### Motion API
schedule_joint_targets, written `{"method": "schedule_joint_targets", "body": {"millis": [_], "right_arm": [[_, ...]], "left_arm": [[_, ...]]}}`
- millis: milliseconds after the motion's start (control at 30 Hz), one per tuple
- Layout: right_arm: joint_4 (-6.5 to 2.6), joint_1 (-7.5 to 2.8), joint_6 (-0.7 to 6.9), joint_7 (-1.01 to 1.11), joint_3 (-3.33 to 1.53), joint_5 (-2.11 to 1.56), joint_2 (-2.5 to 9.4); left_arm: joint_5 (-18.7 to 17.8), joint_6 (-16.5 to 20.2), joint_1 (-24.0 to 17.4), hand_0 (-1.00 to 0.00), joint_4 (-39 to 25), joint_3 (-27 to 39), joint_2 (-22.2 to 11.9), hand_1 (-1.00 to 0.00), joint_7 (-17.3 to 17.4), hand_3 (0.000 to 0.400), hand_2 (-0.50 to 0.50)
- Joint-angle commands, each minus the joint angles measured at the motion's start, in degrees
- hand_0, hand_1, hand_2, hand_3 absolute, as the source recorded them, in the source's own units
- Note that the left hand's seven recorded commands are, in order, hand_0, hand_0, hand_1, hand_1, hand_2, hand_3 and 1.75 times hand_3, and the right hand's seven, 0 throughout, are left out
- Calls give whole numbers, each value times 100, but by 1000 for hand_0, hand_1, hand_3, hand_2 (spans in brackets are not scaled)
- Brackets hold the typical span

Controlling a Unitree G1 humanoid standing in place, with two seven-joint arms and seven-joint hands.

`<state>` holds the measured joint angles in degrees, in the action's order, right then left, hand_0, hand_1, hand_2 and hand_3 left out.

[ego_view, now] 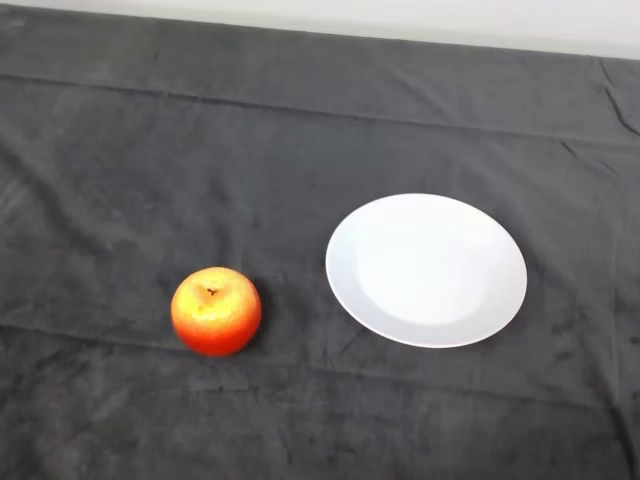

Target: Move the apple to the plate

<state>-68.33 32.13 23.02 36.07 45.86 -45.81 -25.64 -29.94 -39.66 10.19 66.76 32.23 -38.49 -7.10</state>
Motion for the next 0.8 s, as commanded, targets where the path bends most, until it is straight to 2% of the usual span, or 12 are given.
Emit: {"method": "schedule_joint_targets", "body": {"millis": [33,800], "right_arm": [[-110,52,15,25,91,34,-166],[-109,52,15,25,92,35,-166]], "left_arm": [[130,87,122,0,220,155,-9,0,54,0,0],[275,18,205,0,214,268,17,0,131,0,0]]}}
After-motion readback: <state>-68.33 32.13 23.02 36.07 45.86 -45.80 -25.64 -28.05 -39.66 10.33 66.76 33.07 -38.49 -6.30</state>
